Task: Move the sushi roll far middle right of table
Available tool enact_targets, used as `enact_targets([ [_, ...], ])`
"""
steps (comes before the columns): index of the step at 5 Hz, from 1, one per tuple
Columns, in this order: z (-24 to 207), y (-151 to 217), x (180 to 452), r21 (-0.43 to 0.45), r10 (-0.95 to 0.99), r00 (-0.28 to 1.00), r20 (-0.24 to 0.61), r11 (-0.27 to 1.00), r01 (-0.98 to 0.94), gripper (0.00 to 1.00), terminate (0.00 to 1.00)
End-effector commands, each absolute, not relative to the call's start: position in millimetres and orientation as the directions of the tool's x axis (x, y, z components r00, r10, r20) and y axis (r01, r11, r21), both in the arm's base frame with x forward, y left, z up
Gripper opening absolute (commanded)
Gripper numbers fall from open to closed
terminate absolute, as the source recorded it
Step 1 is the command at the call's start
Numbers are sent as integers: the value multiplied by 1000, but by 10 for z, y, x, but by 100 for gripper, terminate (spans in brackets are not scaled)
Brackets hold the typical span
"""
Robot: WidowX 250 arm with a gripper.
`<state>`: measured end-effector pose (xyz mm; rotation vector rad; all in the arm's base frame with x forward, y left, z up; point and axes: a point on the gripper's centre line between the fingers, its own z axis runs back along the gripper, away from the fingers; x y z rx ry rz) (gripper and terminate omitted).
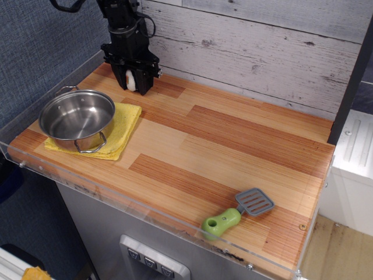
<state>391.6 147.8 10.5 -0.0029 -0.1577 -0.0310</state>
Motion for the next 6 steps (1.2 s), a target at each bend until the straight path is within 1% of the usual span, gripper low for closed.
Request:
enact_targets([
  [1,595,1364,3855,20,-48,968,244,999,44,0,0],
  [2,828,1305,3824,18,-37,955,295,999,33,0,0],
  [3,1033,1134,3808,5,-56,939,339,998,57,0,0],
  [4,1222,806,3767,-2,-100,922,375,994,108,0,0],
  [6,1347,-11,3692,-19,-211,895,394,971,237,0,0],
])
